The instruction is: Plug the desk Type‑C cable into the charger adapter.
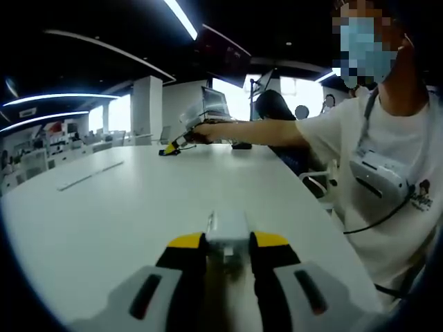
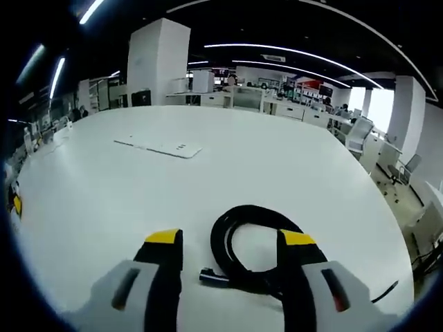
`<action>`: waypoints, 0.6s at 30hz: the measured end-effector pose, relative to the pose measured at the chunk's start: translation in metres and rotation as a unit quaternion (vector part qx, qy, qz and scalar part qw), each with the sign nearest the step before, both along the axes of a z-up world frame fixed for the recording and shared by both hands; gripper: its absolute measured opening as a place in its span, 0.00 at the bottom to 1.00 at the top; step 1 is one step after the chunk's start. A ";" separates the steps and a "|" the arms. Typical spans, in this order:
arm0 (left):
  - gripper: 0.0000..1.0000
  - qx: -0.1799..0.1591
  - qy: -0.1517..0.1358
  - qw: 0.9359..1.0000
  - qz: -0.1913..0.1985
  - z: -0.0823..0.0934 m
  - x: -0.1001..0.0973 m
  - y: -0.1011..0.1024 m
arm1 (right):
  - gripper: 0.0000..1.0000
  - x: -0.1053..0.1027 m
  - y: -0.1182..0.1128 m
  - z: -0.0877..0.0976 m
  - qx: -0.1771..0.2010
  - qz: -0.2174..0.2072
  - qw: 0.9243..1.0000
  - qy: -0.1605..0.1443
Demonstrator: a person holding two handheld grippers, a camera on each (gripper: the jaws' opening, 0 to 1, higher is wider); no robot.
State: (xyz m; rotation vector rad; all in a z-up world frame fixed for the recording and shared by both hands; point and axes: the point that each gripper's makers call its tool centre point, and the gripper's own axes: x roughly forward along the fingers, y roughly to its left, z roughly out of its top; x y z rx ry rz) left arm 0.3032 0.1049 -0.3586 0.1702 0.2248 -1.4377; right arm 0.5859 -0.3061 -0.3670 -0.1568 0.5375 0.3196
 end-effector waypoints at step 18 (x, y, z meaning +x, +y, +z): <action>0.25 0.005 -0.003 1.000 0.000 -0.002 0.000 0.000 | 0.30 0.003 -0.004 -0.010 -0.007 -0.009 1.000 0.012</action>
